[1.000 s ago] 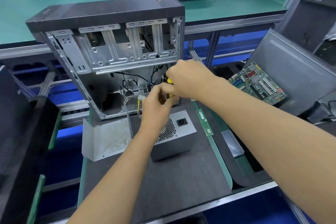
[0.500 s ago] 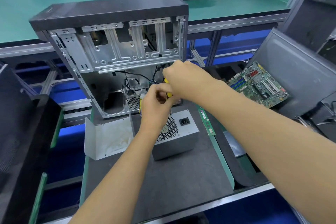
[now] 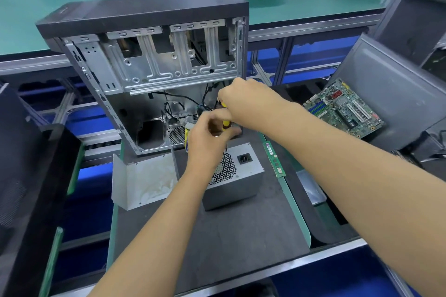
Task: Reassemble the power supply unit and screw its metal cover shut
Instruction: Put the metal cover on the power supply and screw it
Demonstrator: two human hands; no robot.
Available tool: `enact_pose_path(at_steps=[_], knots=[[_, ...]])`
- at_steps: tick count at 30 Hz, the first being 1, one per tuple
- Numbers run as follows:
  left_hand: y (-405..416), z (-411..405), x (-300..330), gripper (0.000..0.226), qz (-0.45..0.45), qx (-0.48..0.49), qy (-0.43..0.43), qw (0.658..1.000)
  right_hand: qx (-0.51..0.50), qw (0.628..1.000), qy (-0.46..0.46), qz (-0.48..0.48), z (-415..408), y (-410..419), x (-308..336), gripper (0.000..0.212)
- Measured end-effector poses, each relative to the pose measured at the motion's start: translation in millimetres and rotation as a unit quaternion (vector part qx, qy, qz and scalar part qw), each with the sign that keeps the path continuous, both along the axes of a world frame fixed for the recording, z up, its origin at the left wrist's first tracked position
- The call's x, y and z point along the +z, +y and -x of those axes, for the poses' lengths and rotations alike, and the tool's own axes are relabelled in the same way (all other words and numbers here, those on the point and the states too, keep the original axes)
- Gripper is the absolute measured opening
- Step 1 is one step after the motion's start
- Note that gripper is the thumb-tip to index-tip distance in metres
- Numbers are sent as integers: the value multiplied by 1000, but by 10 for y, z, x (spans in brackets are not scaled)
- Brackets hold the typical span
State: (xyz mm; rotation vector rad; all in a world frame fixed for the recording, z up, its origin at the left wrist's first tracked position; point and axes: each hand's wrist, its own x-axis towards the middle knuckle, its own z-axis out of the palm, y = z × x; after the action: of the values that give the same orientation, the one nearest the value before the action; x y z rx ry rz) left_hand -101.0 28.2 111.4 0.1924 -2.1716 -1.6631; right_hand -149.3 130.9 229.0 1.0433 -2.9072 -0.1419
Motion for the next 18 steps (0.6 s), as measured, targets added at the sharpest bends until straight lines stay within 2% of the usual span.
enact_pose_path(at_steps=[2,3,6,7,9,11,14,16,18], knots=[[-4,-18,-34,24,12,-6,15,1000,-8,1000,21,-1,11,10,-8,17],[-6,-29,-41,26,20,-16,22,999,-2,1000,1,8,18,20,-11,16],[-48,-61,-55,32,44,-30,9,999,41,988,-137,54,12,45,31,26],[-63,-67,-57,29,45,-39,2,998,49,987,-143,61,14,43,33,23],[-97,-57,-76,23,56,-65,0,996,45,992,-108,52,45,36,7,19],[-89,-39,-74,27,48,-77,-4,996,31,997,-66,36,73,30,-15,18],[2,4,-49,29,-8,-20,-30,999,-1,999,-35,28,109,30,-22,36],[46,27,-75,29,0,34,-21,999,-16,1000,-11,15,107,19,-22,47],[59,27,-105,23,21,42,-4,999,-17,1000,25,0,102,3,-37,42]])
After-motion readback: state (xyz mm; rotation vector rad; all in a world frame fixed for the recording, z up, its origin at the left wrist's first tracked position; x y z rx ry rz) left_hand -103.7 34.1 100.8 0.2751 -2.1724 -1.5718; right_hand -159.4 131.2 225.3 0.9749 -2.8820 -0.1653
